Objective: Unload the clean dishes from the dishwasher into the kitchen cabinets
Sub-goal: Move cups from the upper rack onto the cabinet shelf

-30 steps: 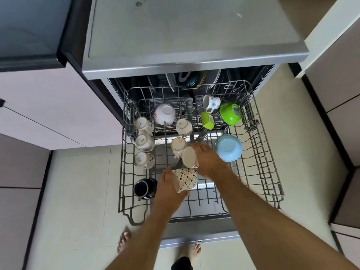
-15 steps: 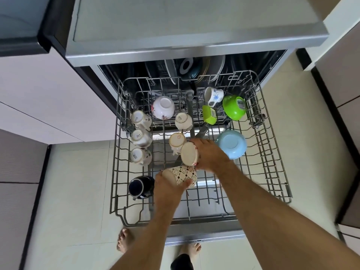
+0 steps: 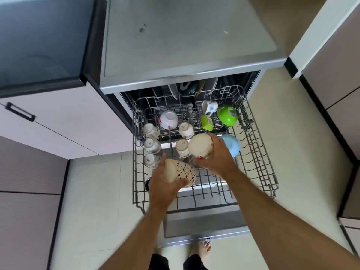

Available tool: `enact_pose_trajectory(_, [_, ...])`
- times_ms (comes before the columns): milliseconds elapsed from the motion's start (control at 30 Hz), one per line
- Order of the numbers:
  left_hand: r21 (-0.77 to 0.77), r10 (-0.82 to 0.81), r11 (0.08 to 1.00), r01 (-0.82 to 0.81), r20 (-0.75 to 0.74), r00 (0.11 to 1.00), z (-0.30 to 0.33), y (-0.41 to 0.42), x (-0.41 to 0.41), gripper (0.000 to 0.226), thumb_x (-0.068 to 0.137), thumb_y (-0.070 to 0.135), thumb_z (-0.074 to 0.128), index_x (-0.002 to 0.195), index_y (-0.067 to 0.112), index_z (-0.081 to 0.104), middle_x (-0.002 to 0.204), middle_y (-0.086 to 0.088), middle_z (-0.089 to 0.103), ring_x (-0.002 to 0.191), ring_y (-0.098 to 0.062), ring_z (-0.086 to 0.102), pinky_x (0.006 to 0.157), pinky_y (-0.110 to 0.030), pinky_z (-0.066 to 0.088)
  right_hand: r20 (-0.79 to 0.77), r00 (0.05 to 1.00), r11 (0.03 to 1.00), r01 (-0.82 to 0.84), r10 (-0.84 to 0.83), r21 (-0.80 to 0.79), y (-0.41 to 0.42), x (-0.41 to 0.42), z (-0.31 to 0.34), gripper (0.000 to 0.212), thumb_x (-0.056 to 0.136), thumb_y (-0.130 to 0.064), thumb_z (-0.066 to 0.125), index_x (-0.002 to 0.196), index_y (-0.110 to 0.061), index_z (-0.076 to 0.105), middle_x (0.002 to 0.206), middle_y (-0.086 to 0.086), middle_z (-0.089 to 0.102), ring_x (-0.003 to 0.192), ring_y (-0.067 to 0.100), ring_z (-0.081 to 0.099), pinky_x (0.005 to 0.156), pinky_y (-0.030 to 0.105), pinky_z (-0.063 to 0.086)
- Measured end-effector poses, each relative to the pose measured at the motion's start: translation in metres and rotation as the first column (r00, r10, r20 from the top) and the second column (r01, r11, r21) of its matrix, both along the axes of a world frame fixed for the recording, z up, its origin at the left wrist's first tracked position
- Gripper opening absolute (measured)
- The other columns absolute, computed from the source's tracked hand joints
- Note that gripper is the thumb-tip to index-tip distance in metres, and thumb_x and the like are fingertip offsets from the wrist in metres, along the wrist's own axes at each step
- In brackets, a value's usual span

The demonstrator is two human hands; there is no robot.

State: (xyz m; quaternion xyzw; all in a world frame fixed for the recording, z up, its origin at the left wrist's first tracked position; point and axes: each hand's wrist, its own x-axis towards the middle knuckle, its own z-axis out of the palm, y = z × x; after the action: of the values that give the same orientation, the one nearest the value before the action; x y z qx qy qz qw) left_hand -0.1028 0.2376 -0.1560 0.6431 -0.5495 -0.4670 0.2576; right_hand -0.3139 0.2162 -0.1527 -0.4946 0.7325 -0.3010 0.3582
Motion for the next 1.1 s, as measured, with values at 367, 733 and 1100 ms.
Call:
enact_pose_trajectory(367, [-0.208, 0.025, 0.974, -0.089, -0.292, 0.956, 0.159, -0.02, 0.067, 0.089, 0.051, 0.025, 0.096, 0.122, 0.033, 0.042, 0.124, 0.003, 0.052, 0.112, -0.024, 0.059, 0.071, -0.033, 0.061, 0.09, 0.992, 0.919, 0.115, -0.087, -0.377, -0.015, 0.068, 0.153, 0.087, 0.061, -0.032, 0.093, 0.134, -0.022, 0.046, 0.118, -0.005, 0.057, 0.105, 0.012, 0.055, 0.072, 0.007, 0.044])
enact_pose_trajectory(733, [-0.374, 0.019, 0.895, -0.244, -0.514, 0.857, 0.264, -0.062, 0.191, 0.098, 0.058, 0.003, 0.089, 0.137, 0.026, 0.037, 0.126, -0.005, 0.052, 0.119, -0.027, 0.055, 0.087, -0.048, 0.058, 0.099, 0.995, 0.862, 0.048, 0.003, -0.504, -0.049, 0.199, 0.254, 0.101, 0.052, -0.053, 0.086, 0.138, -0.034, 0.037, 0.123, -0.003, 0.052, 0.112, 0.019, 0.054, 0.09, 0.036, 0.056])
enact_pose_trajectory(1100, [-0.518, -0.042, 0.806, -0.288, -0.534, 0.844, 0.353, -0.102, 0.373, 0.089, 0.055, -0.011, 0.083, 0.125, 0.031, 0.047, 0.12, -0.005, 0.058, 0.114, -0.029, 0.058, 0.07, -0.038, 0.06, 0.11, 0.991, 0.758, 0.012, 0.079, -0.652, -0.091, 0.389, 0.34, 0.092, 0.059, -0.044, 0.09, 0.136, -0.029, 0.041, 0.126, -0.005, 0.054, 0.111, 0.015, 0.056, 0.088, 0.034, 0.058])
